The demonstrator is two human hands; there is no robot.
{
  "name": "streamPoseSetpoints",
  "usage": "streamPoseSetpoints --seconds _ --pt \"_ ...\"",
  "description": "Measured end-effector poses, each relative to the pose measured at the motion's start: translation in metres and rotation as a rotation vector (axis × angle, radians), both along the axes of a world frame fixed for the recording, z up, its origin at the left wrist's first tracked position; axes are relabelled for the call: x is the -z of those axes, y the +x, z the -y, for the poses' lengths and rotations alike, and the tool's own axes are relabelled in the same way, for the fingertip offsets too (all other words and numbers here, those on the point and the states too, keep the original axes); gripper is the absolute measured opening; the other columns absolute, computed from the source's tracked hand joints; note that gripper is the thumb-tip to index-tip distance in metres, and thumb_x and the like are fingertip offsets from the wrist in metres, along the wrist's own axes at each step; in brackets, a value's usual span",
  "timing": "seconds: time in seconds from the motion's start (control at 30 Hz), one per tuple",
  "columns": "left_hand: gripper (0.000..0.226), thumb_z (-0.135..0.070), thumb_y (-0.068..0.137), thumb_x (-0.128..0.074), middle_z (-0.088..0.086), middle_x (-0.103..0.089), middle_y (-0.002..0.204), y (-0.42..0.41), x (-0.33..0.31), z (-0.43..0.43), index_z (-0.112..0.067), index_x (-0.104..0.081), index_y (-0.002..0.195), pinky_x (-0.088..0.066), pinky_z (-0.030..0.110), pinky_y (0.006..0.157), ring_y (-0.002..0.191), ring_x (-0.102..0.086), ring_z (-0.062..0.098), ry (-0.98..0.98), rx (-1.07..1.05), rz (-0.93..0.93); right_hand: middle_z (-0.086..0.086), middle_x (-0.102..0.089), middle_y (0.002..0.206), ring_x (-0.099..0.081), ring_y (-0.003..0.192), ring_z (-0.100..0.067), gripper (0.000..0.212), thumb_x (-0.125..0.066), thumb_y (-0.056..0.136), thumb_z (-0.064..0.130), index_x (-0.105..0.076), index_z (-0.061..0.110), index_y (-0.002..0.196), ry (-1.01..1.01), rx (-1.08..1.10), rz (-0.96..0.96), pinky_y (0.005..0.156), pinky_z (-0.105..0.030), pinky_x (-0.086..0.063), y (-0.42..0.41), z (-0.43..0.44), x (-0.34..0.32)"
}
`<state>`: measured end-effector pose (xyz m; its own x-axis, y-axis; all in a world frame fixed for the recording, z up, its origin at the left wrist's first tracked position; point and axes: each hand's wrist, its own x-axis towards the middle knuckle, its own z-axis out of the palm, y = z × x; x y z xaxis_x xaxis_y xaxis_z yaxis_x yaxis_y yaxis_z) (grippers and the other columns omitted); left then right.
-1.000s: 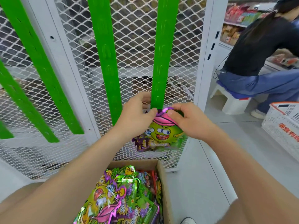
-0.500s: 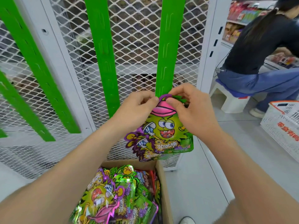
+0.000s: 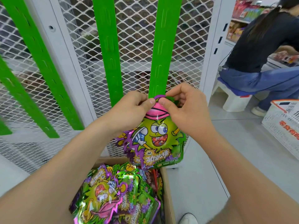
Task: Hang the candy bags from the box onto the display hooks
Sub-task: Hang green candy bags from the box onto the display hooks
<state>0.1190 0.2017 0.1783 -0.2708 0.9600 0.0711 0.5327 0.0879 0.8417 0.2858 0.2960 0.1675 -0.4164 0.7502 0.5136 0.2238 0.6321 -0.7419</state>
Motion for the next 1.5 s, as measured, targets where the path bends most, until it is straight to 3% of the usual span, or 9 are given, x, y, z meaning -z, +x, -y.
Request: streamPoseSetpoints --seconds 0.2,0.4,0.6,0.73,0.9,1.0,1.1,1.27,1.5 --pt "0.037 -0.041 0.108 -0.054 0.032 -0.068 0.086 -0.003 0.001 0.001 -0.012 -0.073 0.094 -0.054 0.059 0.067 0.071 -0.056 0.026 -0.021 0.013 0.032 -0.003 -0.075 0.080 -0.072 0.077 -0.029 0.019 -0.089 0.083 0.025 -0.070 0.026 0.087 -0.172 -0.019 0.045 0.071 -0.052 -0.060 0.005 0.002 -0.005" --pt "0.029 -0.036 0.108 -0.054 0.026 -0.071 0.093 -0.007 0.012 0.002 -0.014 -0.071 0.102 -0.054 0.052 0.077 0.074 -0.056 0.022 -0.022 0.066 -0.152 0.008 -0.073 0.075 -0.066 0.067 -0.009 0.021 -0.091 0.080 0.028 -0.070 0.027 0.081 -0.083 -0.015 0.188 0.064 -0.032 -0.058 0.008 0.004 0.002" --pt "0.030 -0.019 0.103 -0.064 -0.001 -0.065 0.127 -0.005 0.028 0.015 -0.023 -0.057 0.131 -0.048 0.041 0.103 0.117 -0.058 0.020 0.254 -0.048 -0.449 0.015 -0.068 0.093 -0.061 0.081 -0.001 0.025 -0.087 0.083 0.031 -0.072 0.024 0.103 0.180 0.127 0.200 0.075 -0.006 -0.044 0.012 0.012 0.004" --pt "0.029 -0.009 0.092 -0.066 -0.001 -0.051 0.118 -0.008 0.053 0.039 -0.018 -0.058 0.118 -0.040 0.035 0.093 0.111 -0.046 0.022 0.488 -0.208 -0.628 0.012 -0.067 0.078 -0.063 0.072 -0.009 0.012 -0.079 0.089 0.017 -0.071 0.024 0.094 0.104 -0.003 0.065 0.069 -0.016 -0.049 0.010 0.042 0.008" --pt "0.014 -0.025 0.091 -0.068 -0.007 -0.061 0.096 -0.036 0.145 0.057 -0.030 -0.056 0.095 -0.053 0.039 0.078 0.094 -0.064 0.023 -0.227 0.223 -0.663 0.009 -0.070 0.080 -0.056 0.073 -0.004 0.020 -0.069 0.096 0.034 -0.071 0.026 0.114 0.091 -0.533 1.047 0.081 -0.033 -0.054 0.001 0.068 0.046" --pt "0.027 -0.030 0.089 -0.073 -0.001 -0.067 0.118 -0.042 0.219 0.080 -0.024 -0.065 0.114 -0.054 0.039 0.091 0.113 -0.065 0.026 -0.567 0.319 -0.659 0.004 -0.065 0.092 -0.061 0.093 -0.017 0.030 -0.064 0.098 0.038 -0.066 0.026 0.125 0.071 -0.668 1.269 0.088 -0.038 -0.054 -0.008 0.087 0.072" --pt "0.080 -0.033 0.085 -0.081 0.006 -0.040 0.154 -0.045 0.277 0.107 -0.025 -0.038 0.152 -0.049 0.055 0.106 0.135 -0.047 0.042 -0.782 0.280 -0.788 -0.002 -0.059 0.106 -0.055 0.120 -0.028 0.034 -0.057 0.103 0.038 -0.060 0.024 0.134 0.083 -0.718 1.336 0.091 -0.040 -0.049 -0.019 0.100 0.086" --pt "0.108 -0.021 0.083 -0.088 0.005 -0.011 0.170 -0.042 0.312 0.129 -0.025 -0.013 0.161 -0.052 0.053 0.106 0.144 -0.032 0.046 -0.758 0.283 -0.997 -0.010 -0.057 0.121 -0.060 0.119 -0.034 0.031 -0.058 0.103 0.035 -0.062 0.022 0.130 0.124 -0.665 1.370 0.095 -0.048 -0.054 -0.035 0.098 0.096" --pt "0.032 -0.046 0.096 -0.067 0.000 -0.060 0.136 -0.048 0.275 0.102 -0.028 -0.061 0.122 -0.031 0.047 0.112 0.137 -0.043 0.028 -0.486 0.299 -1.121 -0.008 -0.058 0.106 -0.064 0.106 -0.036 0.027 -0.058 0.100 0.035 -0.066 0.019 0.121 0.133 -0.627 1.399 0.087 -0.051 -0.057 -0.043 0.090 0.096"
